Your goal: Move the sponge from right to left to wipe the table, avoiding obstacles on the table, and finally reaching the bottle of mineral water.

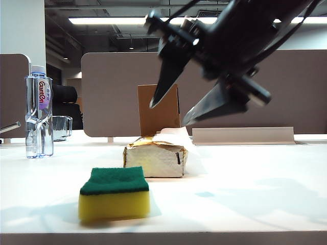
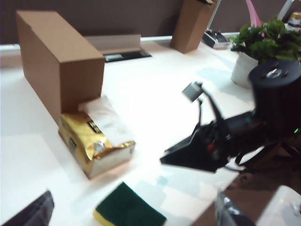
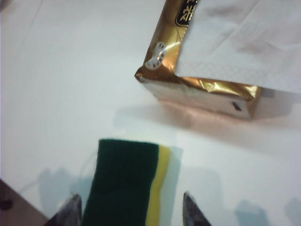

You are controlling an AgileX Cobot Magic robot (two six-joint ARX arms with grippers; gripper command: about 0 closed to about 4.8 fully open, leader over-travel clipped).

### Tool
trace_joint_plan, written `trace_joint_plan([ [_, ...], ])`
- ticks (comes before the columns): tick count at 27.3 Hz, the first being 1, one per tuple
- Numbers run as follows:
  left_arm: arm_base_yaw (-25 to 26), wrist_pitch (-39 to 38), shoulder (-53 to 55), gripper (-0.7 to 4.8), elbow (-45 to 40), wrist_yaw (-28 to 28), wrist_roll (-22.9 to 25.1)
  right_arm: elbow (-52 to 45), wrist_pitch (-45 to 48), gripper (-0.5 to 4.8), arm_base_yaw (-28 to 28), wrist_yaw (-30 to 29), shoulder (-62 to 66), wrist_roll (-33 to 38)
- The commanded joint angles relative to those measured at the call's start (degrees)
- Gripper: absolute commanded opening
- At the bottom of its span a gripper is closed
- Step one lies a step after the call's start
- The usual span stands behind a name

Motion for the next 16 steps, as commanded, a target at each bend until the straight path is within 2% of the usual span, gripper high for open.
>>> trace_joint_plan([
  [1,-0.2,-3.9,0.0,4.44,2.8,-0.2,4.7,0.2,-6.1,2.74,-1.4,0.4,-6.7,-3.0],
  [2,-0.2,-6.4,0.0,4.44,4.5,-1.7,6.8,0.2,-9.0,2.74,-2.8,0.2,-10.1,-3.6],
  [16,-0.2,-9.7,0.0,4.44,6.4,-2.8,6.9,0.2,-40.0,2.74,-22.2,-9.8,-36.8,-13.6],
])
